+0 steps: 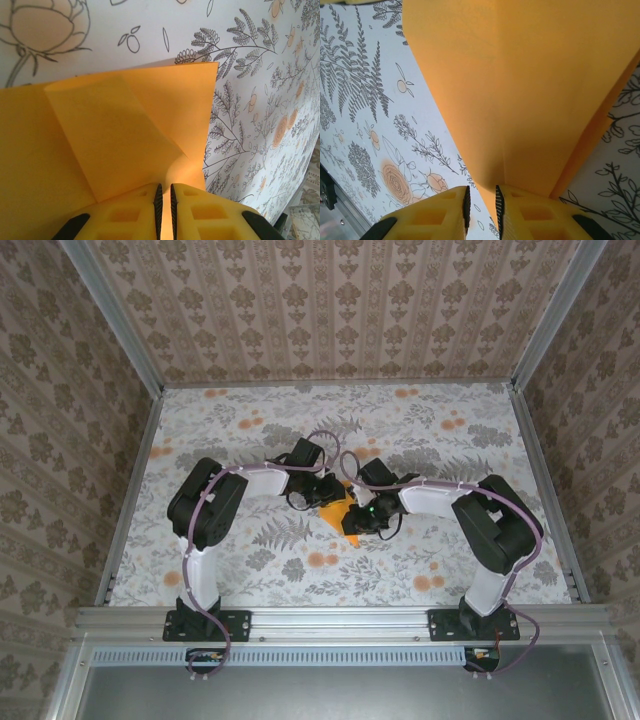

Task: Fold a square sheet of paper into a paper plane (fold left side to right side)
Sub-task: Fourth fold the wing at the center of the table.

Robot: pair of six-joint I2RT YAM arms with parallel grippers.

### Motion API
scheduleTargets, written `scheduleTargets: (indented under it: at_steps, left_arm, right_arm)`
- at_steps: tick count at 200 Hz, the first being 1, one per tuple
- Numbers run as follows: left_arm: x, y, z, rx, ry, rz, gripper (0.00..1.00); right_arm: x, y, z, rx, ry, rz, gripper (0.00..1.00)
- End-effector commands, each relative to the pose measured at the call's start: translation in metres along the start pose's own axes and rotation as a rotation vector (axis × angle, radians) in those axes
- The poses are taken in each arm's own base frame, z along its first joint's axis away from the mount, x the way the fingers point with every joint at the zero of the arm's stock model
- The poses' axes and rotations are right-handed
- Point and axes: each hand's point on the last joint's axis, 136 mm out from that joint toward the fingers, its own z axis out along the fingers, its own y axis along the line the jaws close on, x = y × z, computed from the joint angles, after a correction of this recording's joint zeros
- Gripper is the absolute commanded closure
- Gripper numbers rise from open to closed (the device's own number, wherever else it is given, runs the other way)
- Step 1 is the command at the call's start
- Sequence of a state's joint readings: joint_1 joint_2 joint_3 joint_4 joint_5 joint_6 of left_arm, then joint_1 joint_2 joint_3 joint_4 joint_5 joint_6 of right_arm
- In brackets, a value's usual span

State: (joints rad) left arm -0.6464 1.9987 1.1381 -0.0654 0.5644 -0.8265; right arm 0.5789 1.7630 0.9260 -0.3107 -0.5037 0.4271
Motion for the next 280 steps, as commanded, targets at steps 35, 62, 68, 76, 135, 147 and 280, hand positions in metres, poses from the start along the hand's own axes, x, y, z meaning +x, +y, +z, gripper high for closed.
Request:
scheduleTargets:
  at_steps: [35,62,68,76,135,147,280]
  left_arm:
    - [0.02,0.051,0.009,-0.159,0.046,-0.078,0.83]
    - [0.02,0.052,0.008,-0.161,0.045,-0.079,0.83]
    - [0.02,0.053,0.008,-0.163,0.044,-0.079,0.83]
    - [0.02,0.053,0.008,-0.163,0.043,-0.08,0.83]
    - [0.019,0.055,0.007,-0.167,0.043,-0.083,0.83]
    - [0.019,0.056,0.007,-0.169,0.041,-0.084,0.83]
    - [0.017,0.059,0.007,-0.173,0.034,-0.09,0.83]
  right_arm:
    - [0.036,-0.025,0.002,0.137,0.142,0.014,0.76]
    - [0.05,-0.031,0.002,0.187,0.194,0.01,0.77]
    - [0.054,-0.033,0.001,0.198,0.205,0.013,0.77]
    - [0.056,-0.035,0.001,0.209,0.213,0.015,0.77]
    - [0.076,-0.039,-0.002,0.252,0.267,0.012,0.85]
    - [0.079,-0.041,-0.003,0.266,0.275,0.013,0.86]
    - [0.099,-0.044,-0.017,0.302,0.278,0.015,0.95]
